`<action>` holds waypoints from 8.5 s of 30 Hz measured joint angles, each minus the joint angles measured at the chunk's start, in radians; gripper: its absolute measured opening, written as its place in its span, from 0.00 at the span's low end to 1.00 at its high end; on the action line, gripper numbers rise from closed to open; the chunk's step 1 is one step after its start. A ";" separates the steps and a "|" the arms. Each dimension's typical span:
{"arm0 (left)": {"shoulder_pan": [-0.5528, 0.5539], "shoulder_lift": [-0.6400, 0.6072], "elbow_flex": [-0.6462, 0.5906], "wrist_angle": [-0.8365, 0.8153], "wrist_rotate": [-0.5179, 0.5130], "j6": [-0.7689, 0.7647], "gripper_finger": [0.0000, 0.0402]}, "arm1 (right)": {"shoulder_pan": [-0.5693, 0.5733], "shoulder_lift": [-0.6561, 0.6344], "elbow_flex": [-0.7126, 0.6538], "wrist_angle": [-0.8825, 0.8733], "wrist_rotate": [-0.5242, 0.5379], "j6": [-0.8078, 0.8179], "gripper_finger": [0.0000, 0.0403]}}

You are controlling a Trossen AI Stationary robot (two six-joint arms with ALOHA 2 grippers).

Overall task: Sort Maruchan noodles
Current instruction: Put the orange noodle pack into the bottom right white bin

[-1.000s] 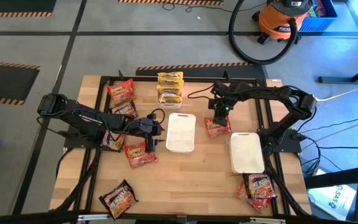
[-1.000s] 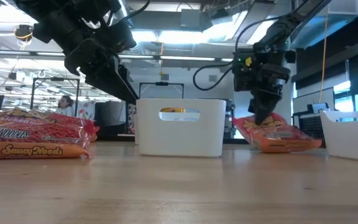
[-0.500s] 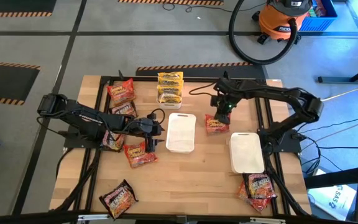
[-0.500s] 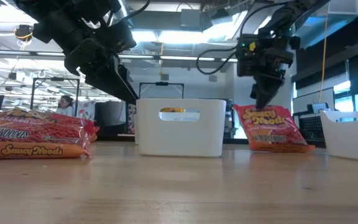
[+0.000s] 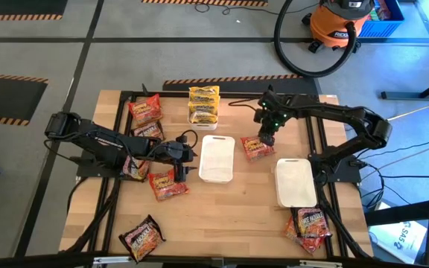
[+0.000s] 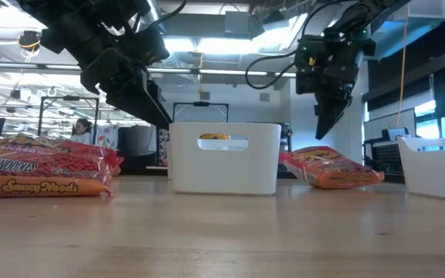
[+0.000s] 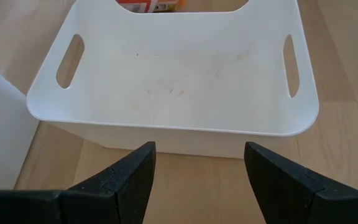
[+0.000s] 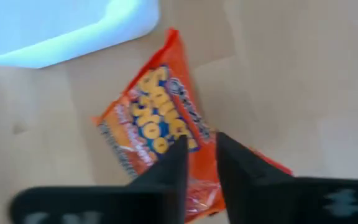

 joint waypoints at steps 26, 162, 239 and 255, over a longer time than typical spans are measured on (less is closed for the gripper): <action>0.000 0.000 0.000 0.000 0.001 0.000 0.60 | -0.013 0.015 0.000 0.136 0.053 -0.016 0.88; 0.000 0.000 0.000 0.031 -0.002 -0.001 0.60 | 0.850 -0.446 -0.327 -0.275 0.682 0.753 0.09; -0.010 -0.192 0.181 -0.745 -0.099 -0.268 0.60 | 0.848 -0.357 -0.350 0.827 0.536 0.393 0.45; 0.233 -0.191 0.065 -0.715 0.305 -0.247 0.60 | 0.845 -0.289 -0.351 0.840 0.545 0.383 0.45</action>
